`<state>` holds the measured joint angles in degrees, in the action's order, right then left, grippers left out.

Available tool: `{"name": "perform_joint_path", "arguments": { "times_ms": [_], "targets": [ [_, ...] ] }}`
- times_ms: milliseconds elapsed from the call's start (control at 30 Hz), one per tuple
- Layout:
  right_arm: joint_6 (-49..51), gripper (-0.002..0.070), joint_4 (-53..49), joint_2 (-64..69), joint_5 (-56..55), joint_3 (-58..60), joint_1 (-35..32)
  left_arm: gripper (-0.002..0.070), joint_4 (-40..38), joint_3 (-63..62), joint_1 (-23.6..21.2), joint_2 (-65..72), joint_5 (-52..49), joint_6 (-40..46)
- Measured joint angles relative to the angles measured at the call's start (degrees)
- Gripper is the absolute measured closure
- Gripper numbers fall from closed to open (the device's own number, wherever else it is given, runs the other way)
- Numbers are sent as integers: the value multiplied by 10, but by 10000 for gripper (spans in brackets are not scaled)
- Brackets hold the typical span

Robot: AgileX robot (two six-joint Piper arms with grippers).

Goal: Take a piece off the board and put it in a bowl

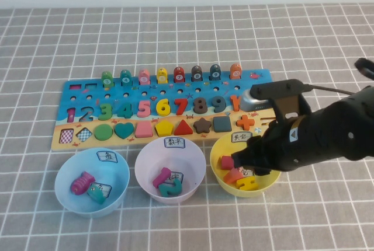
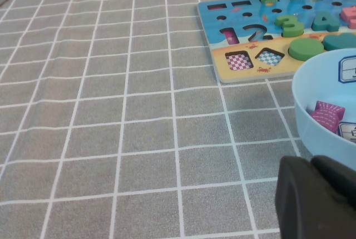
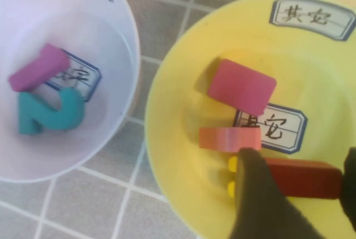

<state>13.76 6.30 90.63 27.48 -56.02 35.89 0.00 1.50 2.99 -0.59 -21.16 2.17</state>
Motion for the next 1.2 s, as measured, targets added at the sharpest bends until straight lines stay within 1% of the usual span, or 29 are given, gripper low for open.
{"name": "perform_joint_path", "arguments": {
  "times_ms": [267,733,833,1033,1200],
  "targets": [
    [0,409,0,37,-5,-6,0,679,0,0,0,0,0,0],
    [0,402,0,72,18,-24,0,679,0,0,0,0,0,0],
    [0,386,0,73,19,-24,0,679,0,0,0,0,0,0],
    [0,295,0,73,21,-24,0,679,0,0,0,0,0,0],
    [0,279,2,73,23,-24,0,679,0,0,0,0,0,0]
  ]
}}
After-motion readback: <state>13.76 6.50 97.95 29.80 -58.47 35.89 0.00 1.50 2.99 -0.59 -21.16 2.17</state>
